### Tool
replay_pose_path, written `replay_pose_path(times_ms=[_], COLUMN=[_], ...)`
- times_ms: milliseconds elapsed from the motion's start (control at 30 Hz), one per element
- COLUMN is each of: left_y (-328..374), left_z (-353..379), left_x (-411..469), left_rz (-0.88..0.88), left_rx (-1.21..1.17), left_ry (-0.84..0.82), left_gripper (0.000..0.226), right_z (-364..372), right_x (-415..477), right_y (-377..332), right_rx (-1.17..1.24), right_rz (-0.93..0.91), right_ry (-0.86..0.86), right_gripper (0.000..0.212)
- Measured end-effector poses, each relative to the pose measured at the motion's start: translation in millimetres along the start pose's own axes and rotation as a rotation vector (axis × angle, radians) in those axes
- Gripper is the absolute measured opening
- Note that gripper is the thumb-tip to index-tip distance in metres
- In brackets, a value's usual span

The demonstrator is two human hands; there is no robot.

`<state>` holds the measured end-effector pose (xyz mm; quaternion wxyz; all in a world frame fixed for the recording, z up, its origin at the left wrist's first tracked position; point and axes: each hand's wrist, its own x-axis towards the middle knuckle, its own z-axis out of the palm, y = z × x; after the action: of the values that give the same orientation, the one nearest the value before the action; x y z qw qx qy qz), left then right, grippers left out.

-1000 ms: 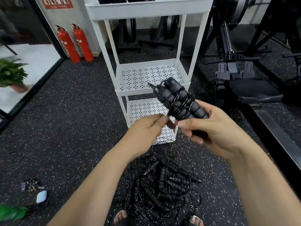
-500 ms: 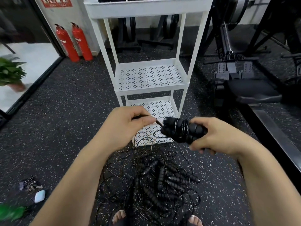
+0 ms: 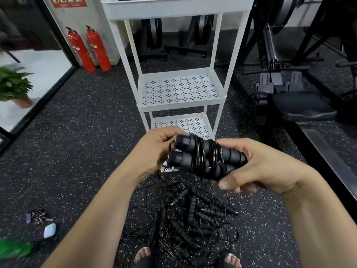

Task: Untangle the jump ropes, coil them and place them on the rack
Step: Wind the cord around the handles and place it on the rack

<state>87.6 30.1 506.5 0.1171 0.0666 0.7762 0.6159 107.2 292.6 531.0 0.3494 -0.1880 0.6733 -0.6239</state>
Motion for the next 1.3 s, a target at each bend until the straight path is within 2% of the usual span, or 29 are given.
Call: replay_pose_path(times_ms=[133, 233, 300, 367, 433, 567, 700, 800, 867, 1000, 1133, 1300], left_y=[-9, -19, -19, -19, -17, -11, -2, 8, 12, 13, 11, 3], left_z=[9, 20, 27, 33, 38, 44, 37, 28, 20, 3, -4, -14], left_x=[3, 9, 10, 10, 7, 0, -3, -7, -10, -8, -8, -4], left_rz=[-0.106, -0.129, -0.097, -0.048, -0.028, -0.023, 0.005, 0.018, 0.038, 0.080, 0.083, 0.064], left_rx=[0.088, 0.103, 0.122, 0.232, 0.400, 0.537, 0.617, 0.535, 0.452, 0.382, 0.271, 0.088], left_ry=[0.040, 0.057, 0.036, -0.025, -0.076, -0.163, -0.188, -0.148, -0.089, 0.005, 0.003, 0.007], left_gripper=[0.041, 0.030, 0.024, 0.025, 0.027, 0.026, 0.030, 0.021, 0.020, 0.015, 0.014, 0.020], right_z=[3, 6, 9, 10, 6, 1, -6, -12, -11, -3, 4, 6], right_x=[10, 16, 19, 22, 26, 28, 27, 25, 23, 17, 11, 3], right_y=[4, 8, 7, 6, 7, 16, 26, 32, 32, 23, 13, 6], right_rx=[0.141, 0.183, 0.196, 0.248, 0.272, 0.173, -0.030, -0.246, -0.343, -0.292, -0.228, -0.029], right_rz=[-0.105, -0.144, -0.154, -0.160, -0.145, -0.112, -0.018, 0.109, 0.193, 0.250, 0.262, 0.116], right_ry=[0.131, 0.231, 0.303, 0.394, 0.529, 0.718, 0.739, 0.703, 0.582, 0.287, 0.062, -0.076], right_gripper=[0.050, 0.056, 0.049, 0.040, 0.042, 0.052, 0.053, 0.052, 0.053, 0.054, 0.057, 0.049])
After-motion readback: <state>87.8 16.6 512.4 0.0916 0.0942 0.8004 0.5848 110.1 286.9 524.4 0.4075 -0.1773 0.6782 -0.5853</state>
